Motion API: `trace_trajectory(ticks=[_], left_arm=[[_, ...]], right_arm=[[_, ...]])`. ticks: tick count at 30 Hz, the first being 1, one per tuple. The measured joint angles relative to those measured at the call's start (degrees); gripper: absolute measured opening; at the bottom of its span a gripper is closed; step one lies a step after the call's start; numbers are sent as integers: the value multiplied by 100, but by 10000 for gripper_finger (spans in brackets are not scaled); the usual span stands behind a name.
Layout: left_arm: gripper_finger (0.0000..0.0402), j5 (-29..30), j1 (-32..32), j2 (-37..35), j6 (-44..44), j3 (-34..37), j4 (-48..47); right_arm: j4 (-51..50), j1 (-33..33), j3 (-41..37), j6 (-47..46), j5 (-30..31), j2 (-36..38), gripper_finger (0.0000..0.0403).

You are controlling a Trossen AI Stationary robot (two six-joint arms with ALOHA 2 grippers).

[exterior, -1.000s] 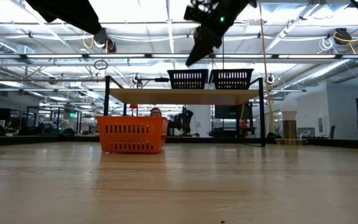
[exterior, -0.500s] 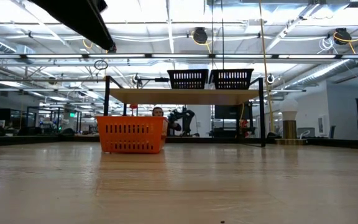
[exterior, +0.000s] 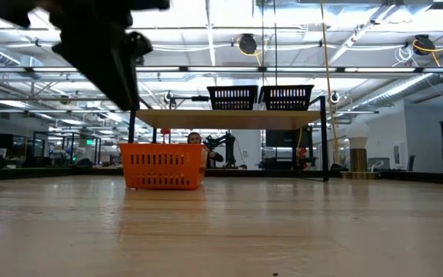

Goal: Pick & Place Office Desk Supplies
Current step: Put the orange bin on the shelf

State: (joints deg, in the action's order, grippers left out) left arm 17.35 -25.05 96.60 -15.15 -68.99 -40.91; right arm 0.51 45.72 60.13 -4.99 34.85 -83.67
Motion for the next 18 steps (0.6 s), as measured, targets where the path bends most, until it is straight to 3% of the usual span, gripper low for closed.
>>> trace_trajectory(ticks=[4,11,18], left_arm=[[88,-182,291,0,-47,2,-463],[88,-543,812,14,12,2,-390],[88,-538,1083,15,321,2,-155]], right_arm=[[1433,-59,-1084,-52,-19,6,185],[3883,-309,-2842,-283,-60,6,185],[5532,-368,-3984,-543,-70,6,185]])
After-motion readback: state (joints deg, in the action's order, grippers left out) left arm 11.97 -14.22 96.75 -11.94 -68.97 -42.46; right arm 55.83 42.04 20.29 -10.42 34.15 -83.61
